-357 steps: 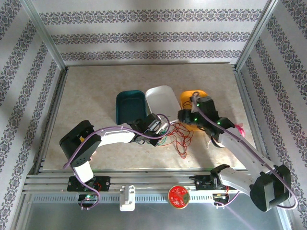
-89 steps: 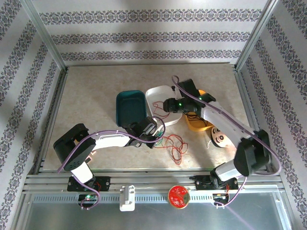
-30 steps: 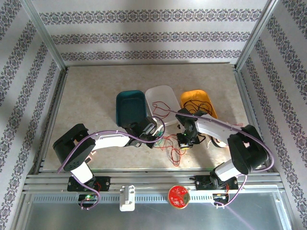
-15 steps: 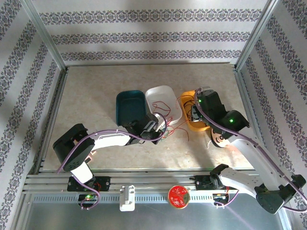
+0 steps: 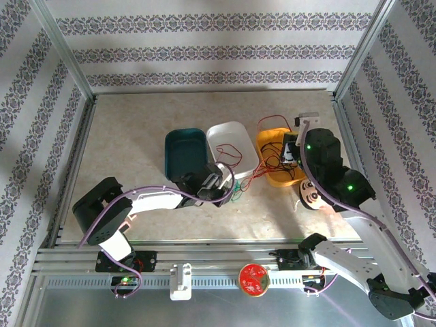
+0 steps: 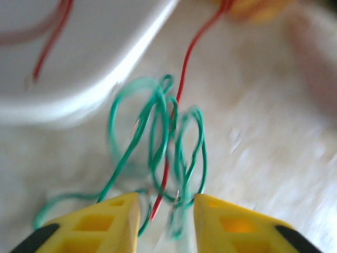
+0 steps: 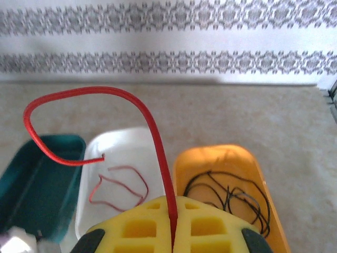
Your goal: Untangle the cables
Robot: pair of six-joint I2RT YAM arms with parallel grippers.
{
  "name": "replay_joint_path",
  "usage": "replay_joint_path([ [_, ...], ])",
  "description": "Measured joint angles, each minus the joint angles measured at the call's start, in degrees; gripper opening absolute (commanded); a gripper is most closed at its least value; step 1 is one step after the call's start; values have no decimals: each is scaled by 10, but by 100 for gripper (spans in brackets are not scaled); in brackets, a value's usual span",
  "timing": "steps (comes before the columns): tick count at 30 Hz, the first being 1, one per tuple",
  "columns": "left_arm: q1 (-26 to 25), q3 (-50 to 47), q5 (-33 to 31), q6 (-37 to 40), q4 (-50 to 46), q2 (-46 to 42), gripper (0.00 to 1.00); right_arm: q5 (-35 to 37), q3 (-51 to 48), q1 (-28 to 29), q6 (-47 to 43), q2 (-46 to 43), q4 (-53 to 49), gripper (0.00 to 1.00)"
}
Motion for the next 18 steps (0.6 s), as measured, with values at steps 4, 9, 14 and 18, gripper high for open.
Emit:
replay_joint_path([
  [4,0,-25,0,0,-37,1,37,-4,0,-1,1,-12,26,0],
  [9,0,-34,0,-1,-42,1,36,-8,0,-2,-2,-16,59,0],
  [14,0,-38,-3,-5,-40,1,32,-25,9,-3,-4,-22,112,0],
  [18,0,-38,-9,-7,-39,2,24,-41,39,-10,-6,-14,158,0],
])
